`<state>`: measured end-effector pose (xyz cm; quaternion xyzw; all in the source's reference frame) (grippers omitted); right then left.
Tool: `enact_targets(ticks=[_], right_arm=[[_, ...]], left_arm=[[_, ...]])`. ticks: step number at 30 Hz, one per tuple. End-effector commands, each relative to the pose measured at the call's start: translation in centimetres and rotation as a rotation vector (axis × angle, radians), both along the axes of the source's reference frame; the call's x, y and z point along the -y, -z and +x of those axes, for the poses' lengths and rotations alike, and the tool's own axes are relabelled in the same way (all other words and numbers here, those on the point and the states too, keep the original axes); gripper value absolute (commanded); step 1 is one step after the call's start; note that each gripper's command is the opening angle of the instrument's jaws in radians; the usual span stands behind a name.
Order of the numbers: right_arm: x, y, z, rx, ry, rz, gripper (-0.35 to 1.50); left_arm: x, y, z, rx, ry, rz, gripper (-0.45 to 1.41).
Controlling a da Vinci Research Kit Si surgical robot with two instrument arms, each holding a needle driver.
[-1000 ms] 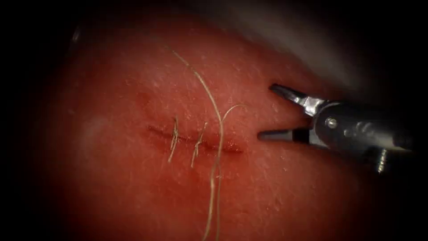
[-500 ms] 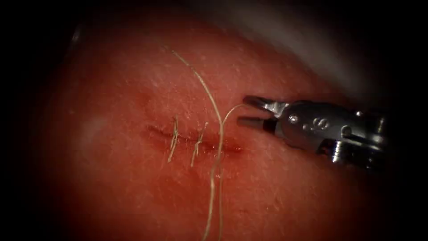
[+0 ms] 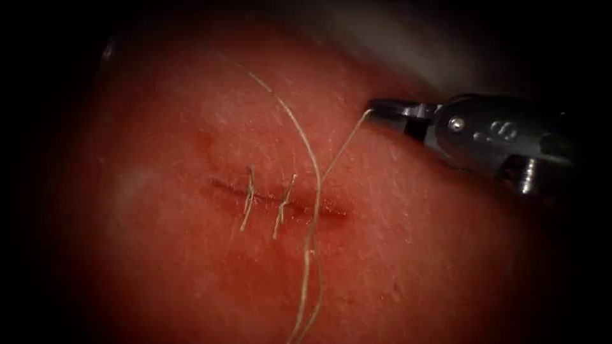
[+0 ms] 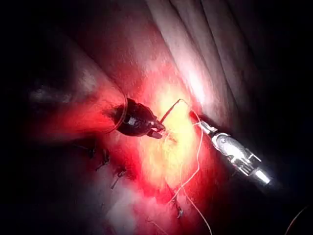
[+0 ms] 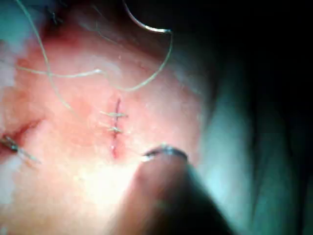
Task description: Wound Closure
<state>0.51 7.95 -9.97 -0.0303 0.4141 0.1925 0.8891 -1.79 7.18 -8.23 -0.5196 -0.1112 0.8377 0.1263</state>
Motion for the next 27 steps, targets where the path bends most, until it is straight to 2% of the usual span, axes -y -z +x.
enact_targets(ticks=[1, 8, 17, 18, 20, 21, 24, 25, 27], right_arm=[[-0.04, 0.03, 0.08, -0.007, 0.001, -0.012, -0.35], [-0.14, 0.24, 0.10, -0.021, -0.004, -0.029, -0.35], [-0.14, 0.27, 0.12, -0.032, 0.005, -0.022, -0.35], [-0.14, 0.28, 0.13, -0.039, 0.004, -0.024, 0.05], [-0.17, 0.34, 0.10, -0.019, -0.056, -0.045, 1.10], [-0.21, 0.41, 0.05, -0.011, -0.089, -0.033, 1.35], [-0.28, 0.64, -0.14, -0.013, -0.100, -0.003, 1.42], [-0.31, 0.84, -0.29, -0.016, -0.112, 0.016, 1.45], [-0.32, 1.01, -0.42, -0.028, -0.123, 0.022, 1.45]], left_arm=[[0.05, -0.09, -0.05, -0.005, -0.007, -0.001, -0.34], [0.05, -0.13, -0.01, -0.003, -0.011, -0.004, -0.35], [0.05, -0.15, -0.02, 0.000, -0.014, -0.004, -0.31], [0.05, -0.17, -0.02, 0.000, -0.015, -0.006, -0.30], [0.04, -0.22, -0.02, -0.001, -0.015, -0.009, -0.29], [0.02, -0.28, -0.02, -0.002, -0.015, -0.014, -0.28], [-0.03, -0.43, -0.01, -0.007, -0.007, -0.010, -0.26], [-0.08, -0.57, 0.02, -0.028, 0.012, -0.018, -0.24], [-0.13, -0.70, 0.05, -0.043, 0.024, -0.027, -0.25]])
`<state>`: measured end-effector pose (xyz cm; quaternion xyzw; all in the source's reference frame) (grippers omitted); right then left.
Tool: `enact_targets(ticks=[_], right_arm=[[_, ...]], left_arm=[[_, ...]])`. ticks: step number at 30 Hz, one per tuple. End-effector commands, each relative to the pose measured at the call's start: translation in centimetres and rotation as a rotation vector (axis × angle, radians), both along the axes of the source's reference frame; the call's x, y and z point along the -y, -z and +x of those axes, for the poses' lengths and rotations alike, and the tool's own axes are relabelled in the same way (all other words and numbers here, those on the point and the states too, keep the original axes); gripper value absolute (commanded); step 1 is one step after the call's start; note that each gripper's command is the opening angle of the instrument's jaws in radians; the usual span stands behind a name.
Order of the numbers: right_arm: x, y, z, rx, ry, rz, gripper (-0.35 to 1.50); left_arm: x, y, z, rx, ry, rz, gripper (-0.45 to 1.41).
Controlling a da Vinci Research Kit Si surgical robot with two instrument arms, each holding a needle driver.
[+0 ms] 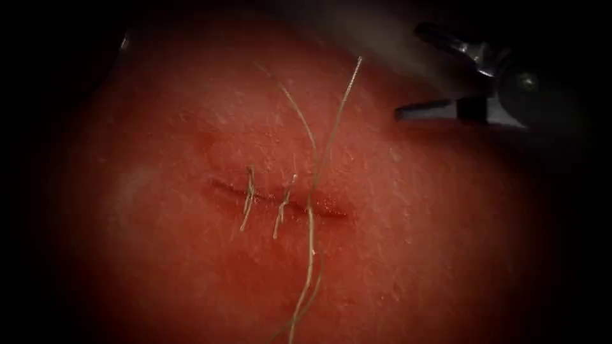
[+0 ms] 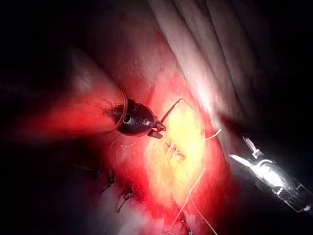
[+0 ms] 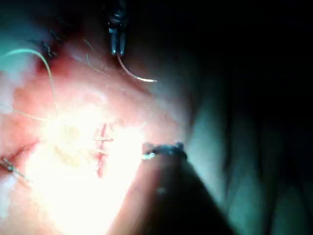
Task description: Wound Closure
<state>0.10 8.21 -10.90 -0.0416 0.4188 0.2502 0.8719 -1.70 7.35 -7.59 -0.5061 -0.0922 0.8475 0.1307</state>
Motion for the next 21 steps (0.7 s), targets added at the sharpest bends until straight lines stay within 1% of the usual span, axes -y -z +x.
enact_targets(ticks=[1, 2, 3, 4, 5, 7, 8, 9, 10, 11, 12, 14, 15, 17, 21], right_arm=[[-0.06, 0.19, -0.10, -0.020, -0.014, -0.002, 1.45], [-0.06, 0.27, -0.16, -0.025, -0.023, -0.002, 1.45], [-0.03, 0.43, -0.26, -0.039, -0.039, -0.003, 1.45], [-0.01, 0.47, -0.29, -0.043, -0.042, -0.004, 1.43], [0.07, 0.55, -0.33, -0.050, -0.058, -0.010, 1.42], [0.13, 0.55, -0.33, -0.058, -0.061, -0.008, 1.42], [0.22, 0.47, -0.29, -0.062, -0.061, -0.017, 1.40], [0.23, 0.45, -0.28, -0.061, -0.061, -0.020, 1.40], [0.27, 0.36, -0.22, -0.054, -0.061, -0.026, 1.45], [0.29, 0.32, -0.20, -0.053, -0.062, -0.030, 1.47], [0.32, 0.24, -0.14, -0.050, -0.065, -0.037, 1.48], [0.36, 0.20, -0.10, -0.046, -0.061, -0.039, 1.48], [0.39, 0.18, -0.07, -0.045, -0.056, -0.038, 1.48], [0.40, 0.18, -0.06, -0.047, -0.054, -0.038, 1.48], [0.44, 0.19, -0.05, -0.047, -0.054, -0.039, 1.48]], left_arm=[[0.00, -0.16, -0.03, -0.020, 0.012, -0.006, -0.26], [-0.03, -0.22, -0.02, -0.037, 0.019, -0.008, -0.27], [-0.07, -0.40, -0.02, -0.071, 0.016, -0.019, -0.28], [-0.08, -0.48, -0.02, -0.088, 0.014, -0.019, -0.28], [-0.09, -0.63, -0.02, -0.118, 0.010, -0.023, -0.25], [-0.10, -0.79, -0.03, -0.141, 0.023, -0.014, -0.16], [-0.14, -0.92, -0.05, -0.139, 0.024, 0.002, 0.03], [-0.16, -0.96, -0.07, -0.138, 0.026, 0.006, 0.14], [-0.21, -1.02, -0.12, -0.137, 0.043, 0.043, 0.37], [-0.23, -1.04, -0.13, -0.139, 0.062, 0.072, 0.44], [-0.25, -1.04, -0.15, -0.144, 0.141, 0.200, 0.63], [-0.25, -1.00, -0.16, -0.146, 0.181, 0.271, 0.71], [-0.26, -0.92, -0.17, -0.149, 0.212, 0.317, 0.76], [-0.27, -0.80, -0.18, -0.145, 0.232, 0.346, 0.77], [-0.39, -0.39, -0.22, -0.078, 0.277, 0.379, 0.78]])
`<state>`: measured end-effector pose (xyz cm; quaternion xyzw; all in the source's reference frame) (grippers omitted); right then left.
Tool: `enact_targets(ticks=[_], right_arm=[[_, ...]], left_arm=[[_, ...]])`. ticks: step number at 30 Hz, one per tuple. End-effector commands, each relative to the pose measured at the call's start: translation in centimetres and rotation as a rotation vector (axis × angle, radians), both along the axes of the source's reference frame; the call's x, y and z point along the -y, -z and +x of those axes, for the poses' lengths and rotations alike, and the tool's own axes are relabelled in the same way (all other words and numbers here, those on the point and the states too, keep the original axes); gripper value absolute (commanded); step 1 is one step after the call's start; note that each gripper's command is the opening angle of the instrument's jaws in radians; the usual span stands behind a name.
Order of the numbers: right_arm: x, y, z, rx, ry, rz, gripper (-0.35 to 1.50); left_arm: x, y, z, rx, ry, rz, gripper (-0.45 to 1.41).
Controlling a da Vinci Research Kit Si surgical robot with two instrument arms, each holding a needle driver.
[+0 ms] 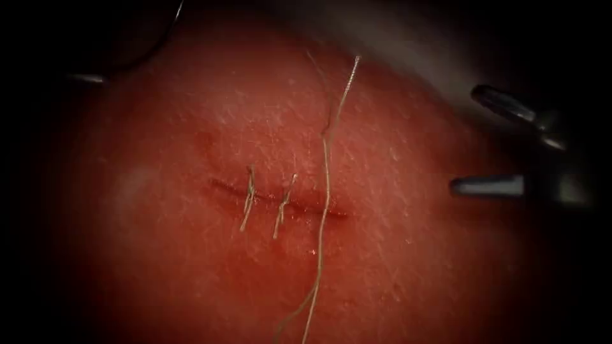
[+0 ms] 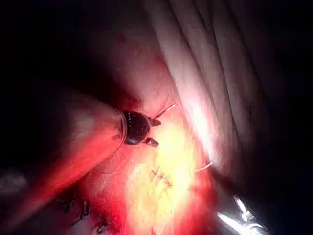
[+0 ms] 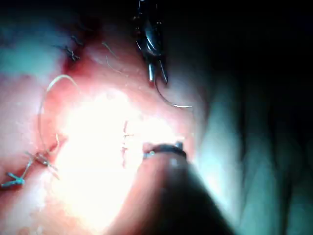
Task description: Wound Closure
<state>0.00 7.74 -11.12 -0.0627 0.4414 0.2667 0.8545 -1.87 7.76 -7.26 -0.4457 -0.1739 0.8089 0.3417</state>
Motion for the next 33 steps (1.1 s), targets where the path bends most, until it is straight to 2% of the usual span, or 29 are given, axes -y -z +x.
enact_targets(ticks=[1, 6, 8, 13, 18, 21, 22, 26, 28, 29, 33], right_arm=[[0.00, -0.05, 0.06, -0.001, 0.000, -0.006, 1.48], [0.08, -0.10, 0.07, 0.001, 0.009, -0.008, 1.48], [0.11, -0.10, 0.08, 0.001, 0.017, -0.006, 1.48], [0.18, -0.08, 0.09, -0.026, 0.056, 0.003, 1.47], [0.24, -0.11, 0.12, -0.025, 0.060, -0.001, 1.47], [0.25, -0.13, 0.11, -0.025, 0.061, -0.003, 1.47], [0.26, -0.13, 0.10, -0.025, 0.062, -0.003, 1.47], [0.28, -0.15, 0.09, -0.026, 0.064, -0.006, 1.47], [0.29, -0.15, 0.09, -0.026, 0.064, -0.006, 1.47], [0.29, -0.15, 0.09, -0.026, 0.064, -0.006, 1.45], [0.29, -0.15, 0.10, -0.026, 0.064, -0.006, 1.45]], left_arm=[[-0.06, 0.17, -0.04, 0.041, 0.043, 0.002, 0.78], [-0.21, 0.72, 0.06, 0.082, 0.151, -0.036, 0.78], [-0.20, 0.86, 0.09, 0.072, 0.161, -0.029, 0.78], [0.06, 1.30, 0.09, 0.124, 0.077, -0.045, 0.76], [0.20, 1.60, -0.11, 0.138, 0.028, -0.182, 0.72], [0.33, 1.75, -0.34, 0.226, -0.062, -0.224, 0.71], [0.47, 1.84, -0.55, 0.289, -0.152, -0.258, 0.70], [0.85, 1.95, -0.97, 0.342, -0.345, -0.353, 0.66], [1.01, 1.93, -1.09, 0.333, -0.404, -0.406, 0.65], [1.15, 1.86, -1.15, 0.324, -0.459, -0.459, 0.62], [1.37, 1.68, -1.19, 0.291, -0.529, -0.539, 0.59]])
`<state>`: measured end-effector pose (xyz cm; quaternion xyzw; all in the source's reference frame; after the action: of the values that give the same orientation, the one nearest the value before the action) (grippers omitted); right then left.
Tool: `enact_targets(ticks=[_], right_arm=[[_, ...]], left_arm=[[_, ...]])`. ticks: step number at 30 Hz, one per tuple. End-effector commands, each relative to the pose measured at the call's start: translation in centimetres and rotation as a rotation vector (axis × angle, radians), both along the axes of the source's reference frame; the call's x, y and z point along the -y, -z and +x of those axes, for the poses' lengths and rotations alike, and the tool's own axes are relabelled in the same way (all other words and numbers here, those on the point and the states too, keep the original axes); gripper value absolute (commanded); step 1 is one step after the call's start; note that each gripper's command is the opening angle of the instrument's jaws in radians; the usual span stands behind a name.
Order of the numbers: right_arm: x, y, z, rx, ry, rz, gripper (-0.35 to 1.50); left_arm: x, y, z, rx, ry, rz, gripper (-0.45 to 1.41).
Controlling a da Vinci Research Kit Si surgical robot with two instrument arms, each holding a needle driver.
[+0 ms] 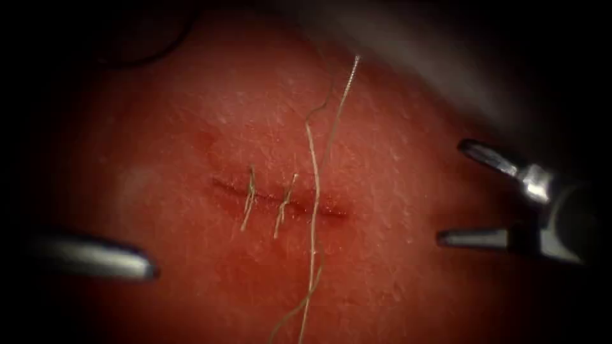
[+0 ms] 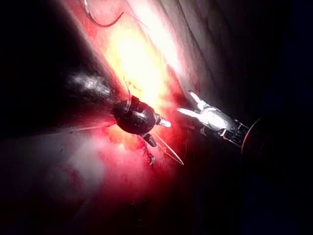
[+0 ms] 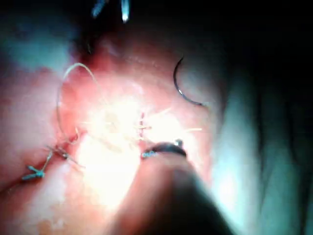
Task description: Wound Closure
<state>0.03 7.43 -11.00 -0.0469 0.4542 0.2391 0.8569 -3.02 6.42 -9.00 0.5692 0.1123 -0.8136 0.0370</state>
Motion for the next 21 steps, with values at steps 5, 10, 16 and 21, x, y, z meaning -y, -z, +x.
enact_targets(ticks=[5, 10, 16, 21], right_arm=[[-0.03, -0.04, 0.06, -0.001, -0.001, -0.003, 1.45], [-0.03, -0.06, 0.08, 0.000, -0.002, -0.004, 1.45], [-0.02, -0.06, 0.09, 0.000, -0.002, -0.004, 1.45], [-0.01, -0.07, 0.11, 0.001, -0.002, -0.006, 1.45]], left_arm=[[0.43, -0.33, -0.12, -0.041, -0.016, -0.047, 0.56], [0.42, -0.51, -0.37, -0.114, 0.072, -0.047, 0.57], [0.35, -0.74, -0.45, -0.153, 0.099, -0.057, 0.59], [0.25, -1.06, -0.35, -0.165, 0.101, -0.076, 0.60]])
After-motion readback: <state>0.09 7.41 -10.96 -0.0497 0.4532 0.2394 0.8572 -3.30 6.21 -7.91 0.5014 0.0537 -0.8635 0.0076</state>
